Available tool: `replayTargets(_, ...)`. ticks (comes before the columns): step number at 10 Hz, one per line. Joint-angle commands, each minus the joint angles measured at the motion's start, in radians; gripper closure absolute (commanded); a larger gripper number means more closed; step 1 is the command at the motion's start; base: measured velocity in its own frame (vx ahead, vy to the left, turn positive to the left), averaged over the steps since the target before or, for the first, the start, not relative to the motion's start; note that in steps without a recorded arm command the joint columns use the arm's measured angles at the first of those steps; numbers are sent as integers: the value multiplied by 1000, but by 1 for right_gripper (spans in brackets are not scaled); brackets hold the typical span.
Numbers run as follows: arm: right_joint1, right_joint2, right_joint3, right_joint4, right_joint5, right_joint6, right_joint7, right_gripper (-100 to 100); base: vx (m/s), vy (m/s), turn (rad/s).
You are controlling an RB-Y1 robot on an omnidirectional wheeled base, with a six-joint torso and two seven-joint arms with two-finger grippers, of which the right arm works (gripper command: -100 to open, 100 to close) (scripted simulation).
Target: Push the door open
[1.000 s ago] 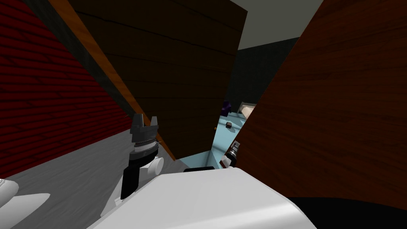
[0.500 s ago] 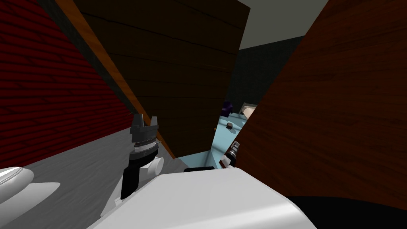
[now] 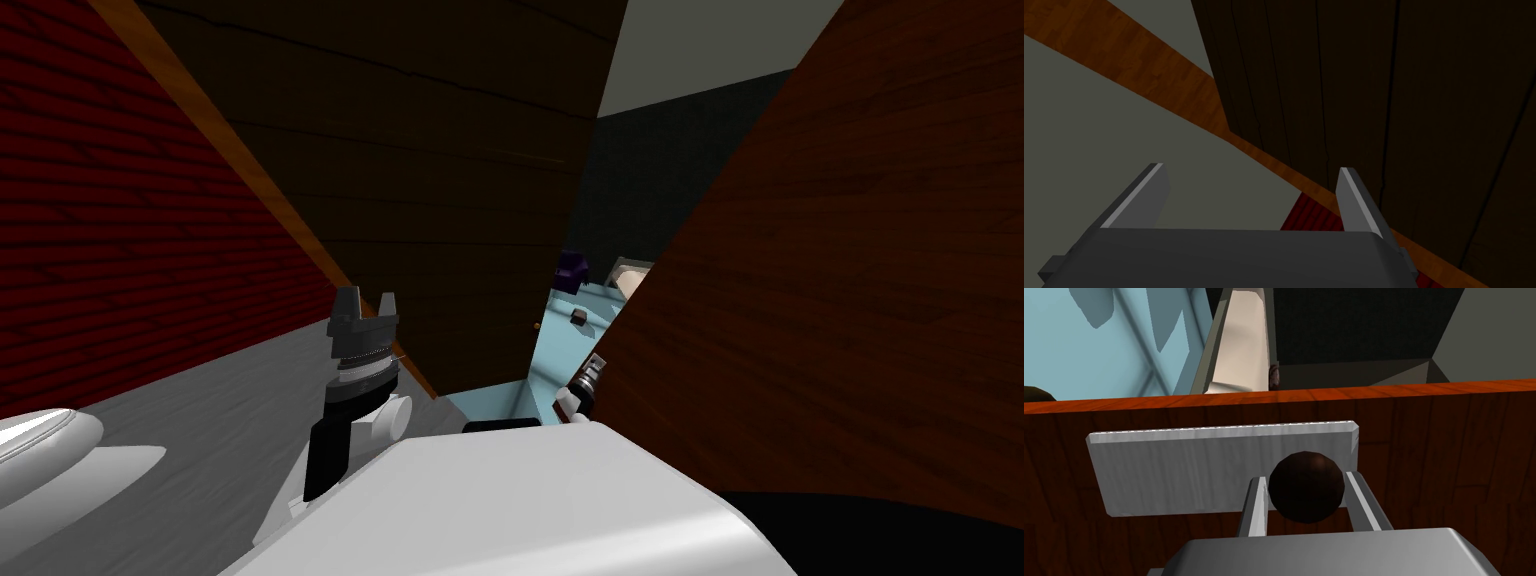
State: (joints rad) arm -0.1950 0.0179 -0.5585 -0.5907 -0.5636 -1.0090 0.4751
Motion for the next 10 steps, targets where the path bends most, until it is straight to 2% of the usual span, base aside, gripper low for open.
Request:
replayTargets(1,2,-19,-12,2,-28,-30,11,100,-3,-132,67)
replayTargets(2,-5,-23,-14,12,-43,-44,16,100,-10,-139,56)
replayTargets(4,-5,-23,-14,12,-43,-44,16,100,8,-90,26)
replayTargets(5,-16,-28,-16,27,-66,-66,24,100,24,-69,62)
replayTargets(6,-16,-28,-16,16,-66,-64,24,100,8,-69,18)
replayTargets(7,-16,-28,-16,27,-66,-66,24,100,10,-46,-15)
replayTargets(8,-28,-32,-19,43,-91,-89,33,100,17,-80,73)
replayTargets(10,-28,-32,-19,43,-91,-89,33,100,-3,-68,26)
